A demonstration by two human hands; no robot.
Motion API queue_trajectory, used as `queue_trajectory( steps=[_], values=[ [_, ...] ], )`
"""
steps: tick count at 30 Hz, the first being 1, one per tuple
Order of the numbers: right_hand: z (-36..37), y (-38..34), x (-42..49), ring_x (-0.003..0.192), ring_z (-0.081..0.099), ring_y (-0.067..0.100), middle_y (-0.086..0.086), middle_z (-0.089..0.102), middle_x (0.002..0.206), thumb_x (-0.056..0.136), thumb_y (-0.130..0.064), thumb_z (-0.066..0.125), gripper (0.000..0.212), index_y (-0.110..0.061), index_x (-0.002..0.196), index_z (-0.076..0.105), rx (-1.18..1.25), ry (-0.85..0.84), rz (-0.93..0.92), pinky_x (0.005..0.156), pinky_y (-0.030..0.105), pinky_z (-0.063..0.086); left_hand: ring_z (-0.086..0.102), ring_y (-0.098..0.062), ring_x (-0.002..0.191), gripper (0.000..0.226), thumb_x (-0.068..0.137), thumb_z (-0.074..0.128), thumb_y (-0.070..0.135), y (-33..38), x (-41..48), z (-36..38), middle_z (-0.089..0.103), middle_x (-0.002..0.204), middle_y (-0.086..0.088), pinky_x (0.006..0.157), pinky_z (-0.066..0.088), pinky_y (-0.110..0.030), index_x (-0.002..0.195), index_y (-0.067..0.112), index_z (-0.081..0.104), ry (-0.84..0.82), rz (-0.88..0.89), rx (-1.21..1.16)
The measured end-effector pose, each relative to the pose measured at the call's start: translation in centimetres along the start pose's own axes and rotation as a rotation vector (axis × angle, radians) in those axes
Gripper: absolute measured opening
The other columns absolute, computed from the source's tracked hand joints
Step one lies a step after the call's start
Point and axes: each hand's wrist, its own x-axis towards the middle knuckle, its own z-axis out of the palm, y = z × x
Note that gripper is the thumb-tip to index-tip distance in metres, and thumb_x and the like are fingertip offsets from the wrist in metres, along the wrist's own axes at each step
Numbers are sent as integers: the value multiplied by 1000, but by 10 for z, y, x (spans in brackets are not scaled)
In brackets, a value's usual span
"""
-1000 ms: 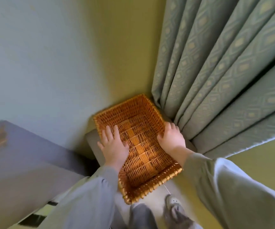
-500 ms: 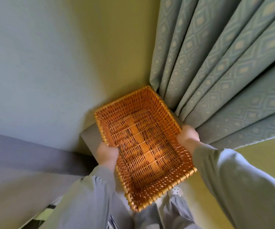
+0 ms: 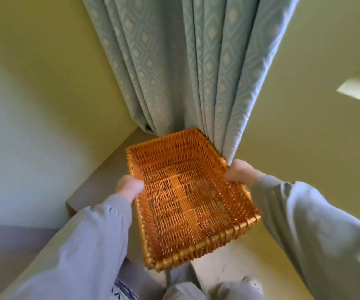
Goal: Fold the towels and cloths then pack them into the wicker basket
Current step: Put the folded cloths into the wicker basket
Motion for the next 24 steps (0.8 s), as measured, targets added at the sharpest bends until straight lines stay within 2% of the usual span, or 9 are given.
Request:
queue_trajectory(
  steps=[2,5,8,10,14,18,21,23,24],
  values=[
    [-8,23,-7,82,56,22,4,56,88,82,-22,54,18,-11,96,56,-1,-11,31,70,27,45,59,-29,75,3,74,61,0,13,-18,10,61,77,-12,73,50,-31,75,2,61,-26,10,54],
    [-18,69,-20,82,57,23,3,56,83,82,-22,50,19,-10,94,59,-14,-16,49,72,29,49,62,-28,73,4,70,63,-3,30,-49,36,59,71,-12,67,50,-31,70,1,61,-99,-13,83],
    [-25,127,-36,92,61,26,5,60,93,82,-22,50,25,-10,102,61,-17,14,60,78,31,52,66,-32,83,10,66,59,-8,46,-84,73,62,79,-18,73,54,-35,73,-3,63,-205,2,74],
    [-30,180,-53,99,62,27,7,63,103,83,-22,50,23,-11,100,61,-31,29,73,79,30,50,65,-32,83,9,66,58,-9,62,-117,110,60,78,-17,68,51,-33,73,-3,62,-256,31,115],
    [-38,289,-88,101,63,28,9,66,106,82,-19,50,15,-13,91,60,-2,81,144,75,27,47,60,-31,76,8,68,57,-6,104,-189,181,60,80,-17,63,48,-29,64,1,58,-311,125,195],
    [-42,388,-125,96,63,28,7,64,96,79,-20,51,9,-14,81,56,62,106,237,73,26,47,52,-26,58,15,79,48,-8,144,-271,237,53,67,-15,51,43,-28,69,2,51,-420,156,235],
    [-40,460,-154,85,60,26,3,62,88,78,-18,49,11,-12,70,52,114,98,351,69,26,45,57,-27,62,11,82,47,-6,166,-316,283,58,72,-16,58,50,-32,77,0,55,-509,184,326],
    [-36,511,-181,92,63,27,3,60,89,80,-19,49,9,-13,76,55,160,109,451,71,26,46,67,-31,76,12,76,52,-2,185,-344,321,66,82,-17,74,58,-38,83,1,62,-549,256,428],
    [-34,528,-192,96,63,26,3,60,90,80,-20,49,8,-16,80,56,181,114,490,73,26,47,68,-31,79,12,74,53,-2,192,-353,336,66,83,-17,81,57,-40,82,2,62,-562,284,464]
  ],
)
